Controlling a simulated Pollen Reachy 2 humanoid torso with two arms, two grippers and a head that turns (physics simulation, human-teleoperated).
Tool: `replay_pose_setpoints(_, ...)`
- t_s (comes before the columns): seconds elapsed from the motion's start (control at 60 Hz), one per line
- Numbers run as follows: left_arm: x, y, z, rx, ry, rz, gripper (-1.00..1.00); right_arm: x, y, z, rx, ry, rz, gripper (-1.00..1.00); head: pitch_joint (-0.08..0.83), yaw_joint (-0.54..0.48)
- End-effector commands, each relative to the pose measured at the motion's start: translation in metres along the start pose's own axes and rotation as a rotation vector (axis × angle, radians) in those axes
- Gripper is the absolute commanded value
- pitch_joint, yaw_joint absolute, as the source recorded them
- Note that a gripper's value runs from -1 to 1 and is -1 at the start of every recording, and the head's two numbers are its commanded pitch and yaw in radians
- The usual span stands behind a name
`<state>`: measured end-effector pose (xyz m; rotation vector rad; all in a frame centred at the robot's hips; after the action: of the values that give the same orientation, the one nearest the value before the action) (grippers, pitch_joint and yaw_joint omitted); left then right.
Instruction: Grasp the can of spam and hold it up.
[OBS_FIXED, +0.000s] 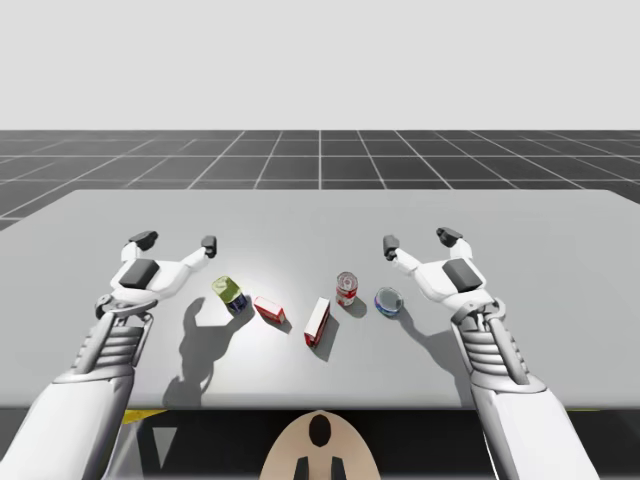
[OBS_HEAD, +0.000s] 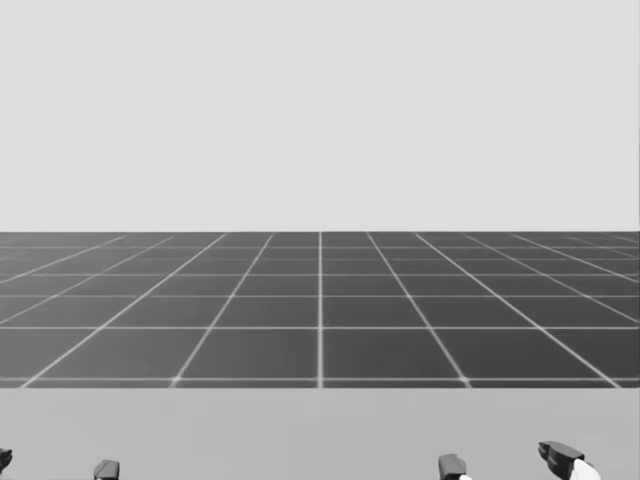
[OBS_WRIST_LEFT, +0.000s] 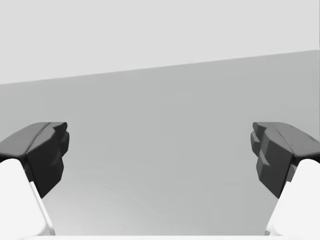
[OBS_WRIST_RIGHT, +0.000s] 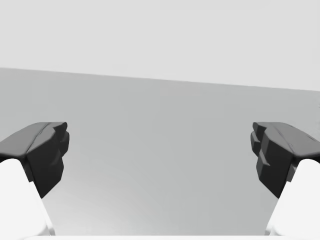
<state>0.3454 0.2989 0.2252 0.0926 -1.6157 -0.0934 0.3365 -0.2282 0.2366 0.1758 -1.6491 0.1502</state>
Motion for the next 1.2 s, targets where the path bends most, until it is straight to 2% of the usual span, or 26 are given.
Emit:
replay_pose_setpoints(0.017, -0.0007, -0.0005, 0.0, -0.004, 0.005, -0.002, -1.0, -0.0001, 0.0004, 0.0019, -0.033, -0.01, -0.001, -1.0, -0.007, 0.0)
replay_pose_setpoints(0.133, -0.0006, -0.0002, -0.0001, -0.004, 0.005, -0.001, -1.0, 0.0012, 0.0011, 0.0015, -0.006, -0.012, 0.003, -1.0, 0.013, 0.0)
replay_pose_setpoints(0.25, -0.0008, -0.0005, -0.0002, -0.005, 0.006, -0.002, -1.0, 0.0021, -0.0017, 0.0003, -0.011, -0.009, 0.004, -1.0, 0.084, -0.01)
replay_pose_setpoints(0.517, -0.0012, -0.0006, -0.0011, -0.004, 0.008, -0.008, -1.0, 0.0032, -0.0036, -0.0003, -0.028, -0.01, 0.009, -1.0, 0.345, 0.04)
replay_pose_setpoints(0.6, -0.0016, -0.0005, -0.0016, -0.004, 0.01, -0.011, -1.0, 0.004, -0.0043, -0.0001, -0.031, -0.01, 0.01, -1.0, 0.427, 0.08)
replay_pose_setpoints(0.733, -0.0018, -0.0004, -0.0021, -0.004, 0.012, -0.014, -1.0, 0.0045, -0.0046, 0.0, -0.031, -0.007, 0.011, -1.0, 0.51, 0.16)
replay_pose_setpoints(1.017, -0.0021, -0.0005, -0.0022, -0.005, 0.017, -0.015, -1.0, 0.0034, -0.0031, 0.0002, -0.026, 0.003, 0.015, -1.0, 0.634, 0.34)
replay_pose_setpoints(1.2, 0.0015, -0.0016, -0.0002, -0.02, 0.02, -0.003, -1.0, 0.0023, -0.0025, -0.0002, -0.026, 0.007, 0.016, -1.0, 0.652, 0.36)
